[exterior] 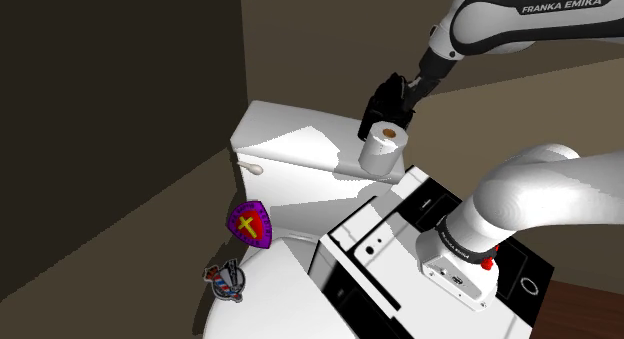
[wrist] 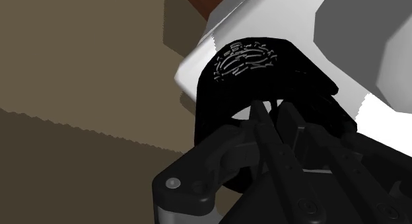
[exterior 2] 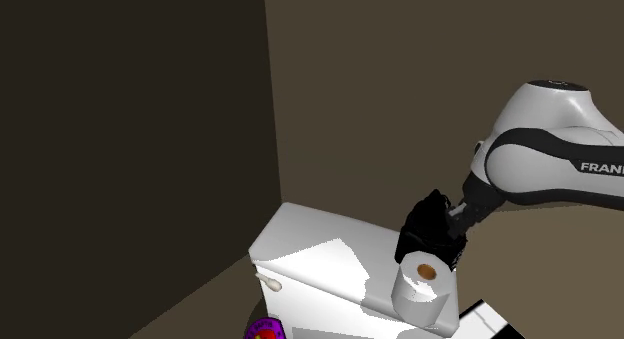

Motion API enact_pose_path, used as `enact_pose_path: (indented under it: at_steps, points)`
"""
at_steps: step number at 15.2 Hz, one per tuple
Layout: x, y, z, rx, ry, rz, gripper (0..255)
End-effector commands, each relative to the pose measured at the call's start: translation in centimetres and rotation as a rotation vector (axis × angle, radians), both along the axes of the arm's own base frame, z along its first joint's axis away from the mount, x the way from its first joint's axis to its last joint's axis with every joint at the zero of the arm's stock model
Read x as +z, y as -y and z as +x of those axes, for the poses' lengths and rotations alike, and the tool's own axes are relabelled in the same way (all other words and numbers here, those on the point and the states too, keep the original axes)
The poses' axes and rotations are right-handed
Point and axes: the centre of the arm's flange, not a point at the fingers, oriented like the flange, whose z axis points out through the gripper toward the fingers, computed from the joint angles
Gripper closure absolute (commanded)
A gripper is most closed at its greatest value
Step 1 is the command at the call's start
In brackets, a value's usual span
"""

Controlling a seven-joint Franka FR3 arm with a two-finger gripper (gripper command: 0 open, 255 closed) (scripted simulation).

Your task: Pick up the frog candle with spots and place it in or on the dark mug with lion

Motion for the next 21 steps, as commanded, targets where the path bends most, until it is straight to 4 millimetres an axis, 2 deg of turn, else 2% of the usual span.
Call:
enact_pose_path:
  at_steps: [1,3,4,9,13,21]
  points:
    - [0.0,0.0,0.0,0.0,0.0,0.0,255]
    - [0.0,0.0,0.0,0.0,0.0,0.0,255]
    - [0.0,0.0,0.0,0.0,0.0,0.0,0]
    - [0.0,0.0,0.0,0.0,0.0,0.0,0]
    - [4.9,0.1,-0.6,0.0,0.0,0.0,0]
    - [4.9,0.1,-0.6,0.0,0.0,0.0,0]
